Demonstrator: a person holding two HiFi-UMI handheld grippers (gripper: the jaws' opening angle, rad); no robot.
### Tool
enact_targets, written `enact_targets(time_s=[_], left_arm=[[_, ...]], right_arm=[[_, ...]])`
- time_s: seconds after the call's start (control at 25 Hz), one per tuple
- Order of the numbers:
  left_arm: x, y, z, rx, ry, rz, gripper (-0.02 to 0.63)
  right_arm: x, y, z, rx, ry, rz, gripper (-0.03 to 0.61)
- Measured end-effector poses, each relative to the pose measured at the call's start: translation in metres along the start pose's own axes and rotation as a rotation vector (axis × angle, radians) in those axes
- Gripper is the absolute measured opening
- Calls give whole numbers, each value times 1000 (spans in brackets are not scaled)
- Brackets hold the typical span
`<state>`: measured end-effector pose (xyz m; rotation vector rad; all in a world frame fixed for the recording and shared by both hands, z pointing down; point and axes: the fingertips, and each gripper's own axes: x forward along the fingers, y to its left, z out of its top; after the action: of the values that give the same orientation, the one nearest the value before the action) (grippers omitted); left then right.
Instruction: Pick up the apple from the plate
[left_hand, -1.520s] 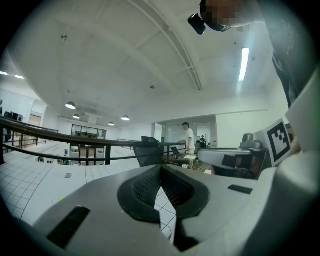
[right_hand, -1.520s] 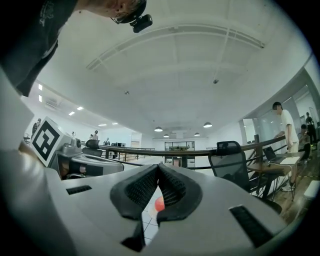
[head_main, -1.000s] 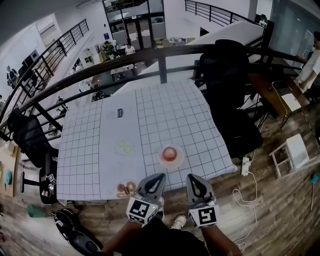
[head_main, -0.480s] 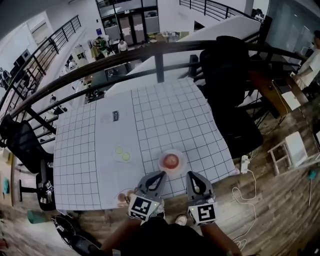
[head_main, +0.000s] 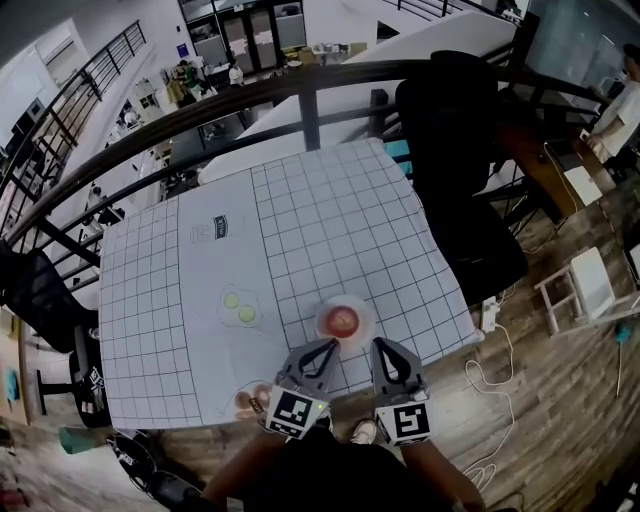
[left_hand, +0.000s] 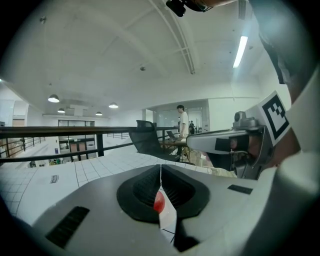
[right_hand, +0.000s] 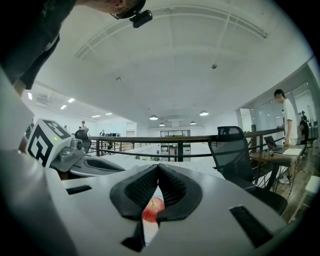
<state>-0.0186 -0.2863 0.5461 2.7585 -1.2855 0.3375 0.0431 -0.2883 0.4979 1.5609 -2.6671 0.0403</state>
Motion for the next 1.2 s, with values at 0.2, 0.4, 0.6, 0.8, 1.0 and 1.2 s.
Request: enact_targets(time_s=[0.2, 0.4, 0.6, 0.8, 1.0, 1.2], left_arm=[[13, 1, -16, 7, 51, -27, 68], [25, 7, -40, -28, 114, -54, 234], [45, 12, -68, -8, 189, -78, 349], [59, 18, -91, 25, 235, -83, 381], [75, 19, -111, 65, 288, -105, 405], [88, 18, -123, 112, 312, -125, 413]], right_arm=[[7, -3, -8, -4, 18, -6, 23], [6, -5, -22, -17, 71, -14, 24], [13, -4, -22, -43, 77, 8, 25], [19, -4, -30, -40, 93, 8, 24], [25, -4, -30, -19, 78, 6, 23], [25, -9, -36, -30, 100, -2, 24]])
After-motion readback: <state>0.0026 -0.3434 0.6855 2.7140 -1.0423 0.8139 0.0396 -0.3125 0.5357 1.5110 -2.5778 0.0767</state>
